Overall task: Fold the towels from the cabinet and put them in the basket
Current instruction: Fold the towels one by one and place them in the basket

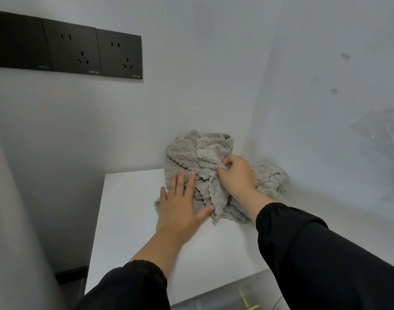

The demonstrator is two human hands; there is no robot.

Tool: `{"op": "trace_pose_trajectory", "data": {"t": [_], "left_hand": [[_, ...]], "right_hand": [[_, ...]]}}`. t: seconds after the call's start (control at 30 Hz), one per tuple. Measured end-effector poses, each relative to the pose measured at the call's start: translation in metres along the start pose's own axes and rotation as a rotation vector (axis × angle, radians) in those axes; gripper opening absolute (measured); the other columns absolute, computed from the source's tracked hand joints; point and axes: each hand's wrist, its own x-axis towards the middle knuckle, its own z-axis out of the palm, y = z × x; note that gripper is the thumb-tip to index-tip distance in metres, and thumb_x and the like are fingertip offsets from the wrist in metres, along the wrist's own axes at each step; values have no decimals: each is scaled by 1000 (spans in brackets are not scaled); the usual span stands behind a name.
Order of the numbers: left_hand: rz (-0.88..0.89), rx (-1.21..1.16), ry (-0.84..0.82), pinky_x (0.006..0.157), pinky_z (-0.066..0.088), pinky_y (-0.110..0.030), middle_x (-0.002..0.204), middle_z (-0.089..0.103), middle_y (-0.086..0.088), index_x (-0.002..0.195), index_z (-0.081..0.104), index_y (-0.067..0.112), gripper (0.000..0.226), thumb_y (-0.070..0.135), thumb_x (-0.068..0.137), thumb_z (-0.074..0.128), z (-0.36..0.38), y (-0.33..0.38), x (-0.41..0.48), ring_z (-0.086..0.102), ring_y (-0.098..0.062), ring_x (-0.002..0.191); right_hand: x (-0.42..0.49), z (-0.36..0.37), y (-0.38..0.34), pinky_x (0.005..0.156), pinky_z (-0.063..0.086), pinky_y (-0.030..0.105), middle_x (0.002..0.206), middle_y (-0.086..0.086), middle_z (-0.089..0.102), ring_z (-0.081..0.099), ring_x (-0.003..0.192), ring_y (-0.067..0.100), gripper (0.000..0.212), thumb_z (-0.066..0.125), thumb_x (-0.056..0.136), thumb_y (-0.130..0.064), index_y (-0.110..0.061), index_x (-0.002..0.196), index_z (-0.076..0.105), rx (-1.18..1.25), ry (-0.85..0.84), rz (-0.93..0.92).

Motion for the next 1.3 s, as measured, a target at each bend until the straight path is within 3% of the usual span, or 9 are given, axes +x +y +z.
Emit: {"op": "trace_pose_trajectory", "data": {"t": [0.2,0.3,0.4,0.53,0.87,0.97,1.03,1.2,1.3], "left_hand": [[-41,38,-29,117,-5,-51,155,-28,3,146,-25,20,104,81,79,26,7,6,19,-24,-15,144],[-80,48,-47,118,-3,-50,157,-23,2,148,-21,17,104,80,80,25,8,6,23,-20,-16,145],[-90,36,-59,119,0,-48,159,-16,2,150,-17,16,101,78,82,25,9,6,24,-17,-15,146],[-87,23,-50,120,2,-46,160,-8,0,151,-10,15,95,74,85,25,9,6,24,-11,-16,147],[6,-122,-30,121,3,-39,159,-9,5,152,-5,17,81,59,94,32,5,3,16,-5,-13,147],[-20,-329,168,97,38,-36,126,50,-3,123,45,15,37,38,94,40,-7,8,13,44,-24,122],[-142,-558,183,79,36,-30,104,53,-2,106,46,15,15,25,96,40,-23,22,16,51,-22,102],[-572,-1300,58,99,44,-43,124,59,-3,128,53,16,70,64,78,44,-55,42,58,57,-24,112],[-615,-1280,68,92,51,-50,106,69,-17,97,67,9,45,48,78,55,-49,33,78,66,-34,98]], "right_hand": [[13,-1,-2,111,21,58,140,-4,48,44,130,24,74,57,81,-62,-29,142,31,13,-143,-8],[12,4,5,113,15,60,139,0,52,43,131,26,60,50,91,-53,-27,143,37,-183,-208,-73],[10,3,8,107,31,53,90,-2,67,58,95,25,28,48,96,-36,-21,114,64,-36,-86,-52],[15,-6,1,61,33,27,53,-7,39,40,56,17,35,50,93,-16,-26,60,43,188,39,-5],[34,-50,-30,51,31,27,74,-3,45,43,64,15,6,44,96,-16,-12,92,41,381,138,72],[31,-57,-31,58,35,25,91,1,53,49,82,18,16,54,93,-25,-14,100,45,379,-104,130],[24,-60,-29,75,40,27,122,8,52,52,102,22,36,55,94,-30,-16,124,42,420,-234,138],[8,-42,-12,115,18,29,159,-3,13,14,146,16,62,44,98,-42,-30,151,14,229,-352,-208],[5,-25,-4,117,9,36,161,1,3,4,148,19,58,35,96,-54,-39,150,17,130,-391,-222]]}}
